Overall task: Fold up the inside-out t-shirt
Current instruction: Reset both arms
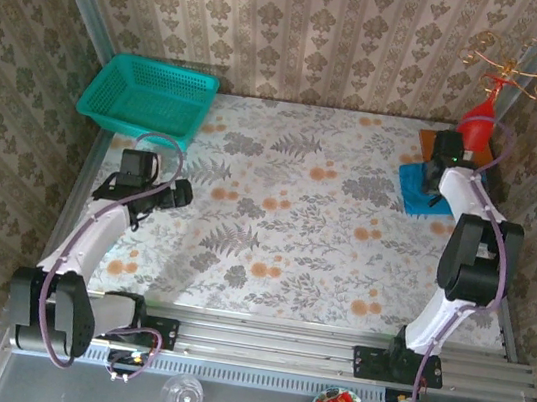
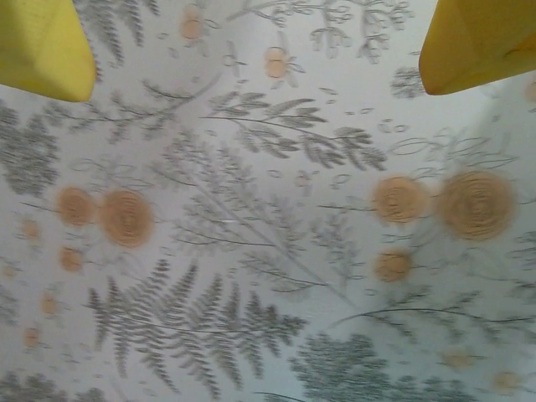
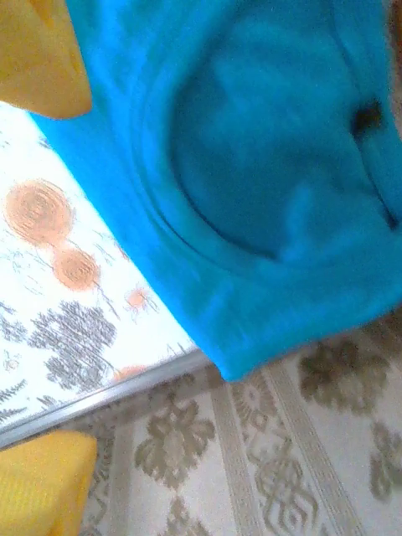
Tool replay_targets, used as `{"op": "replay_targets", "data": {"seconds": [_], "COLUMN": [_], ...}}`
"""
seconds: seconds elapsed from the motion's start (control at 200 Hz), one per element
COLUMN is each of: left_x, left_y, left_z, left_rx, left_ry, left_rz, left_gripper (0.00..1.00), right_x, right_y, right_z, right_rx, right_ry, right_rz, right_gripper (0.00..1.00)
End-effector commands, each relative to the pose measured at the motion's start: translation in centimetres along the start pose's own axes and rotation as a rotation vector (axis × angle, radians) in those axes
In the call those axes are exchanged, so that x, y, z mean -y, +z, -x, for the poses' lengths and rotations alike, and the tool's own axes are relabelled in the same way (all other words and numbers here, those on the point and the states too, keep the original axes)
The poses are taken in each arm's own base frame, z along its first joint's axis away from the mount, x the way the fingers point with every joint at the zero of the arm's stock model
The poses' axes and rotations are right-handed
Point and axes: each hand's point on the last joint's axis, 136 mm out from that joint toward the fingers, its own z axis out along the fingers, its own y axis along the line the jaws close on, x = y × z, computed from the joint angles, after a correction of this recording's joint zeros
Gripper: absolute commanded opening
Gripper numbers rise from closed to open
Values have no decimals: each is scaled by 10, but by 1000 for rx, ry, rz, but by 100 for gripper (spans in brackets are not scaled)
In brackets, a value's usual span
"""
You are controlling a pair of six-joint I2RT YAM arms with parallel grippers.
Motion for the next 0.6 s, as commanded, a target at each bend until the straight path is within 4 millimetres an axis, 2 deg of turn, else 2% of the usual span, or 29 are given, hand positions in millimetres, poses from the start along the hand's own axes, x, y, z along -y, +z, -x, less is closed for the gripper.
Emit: {"op": "replay_targets", "data": {"seconds": [0.0,0.095,0.195,0.38,0.48,0.595], "left_x": [-35,-53,-60,-63,-55,-44], "left_y": [-6,-11,-15,-19,-7,16], "left_z": [10,9,12,32,42,51], "left_rx": [115,184,259,408,478,505], "left_ry": [-3,13,33,118,210,273], "left_rz": [179,264,297,329,294,241], "left_gripper": [100,100,100,100,100,100], "right_x": [-26,-45,-67,-76,-81,-88], "right_y": [-24,-42,-59,-75,-71,-66], "right_z": [-4,-16,-24,-24,-25,-25], "right_rx": [69,103,163,355,435,487], "right_ry": [35,31,56,162,192,169], "right_rz": [125,230,392,521,541,550], "right_gripper": [100,100,100,100,100,100]}}
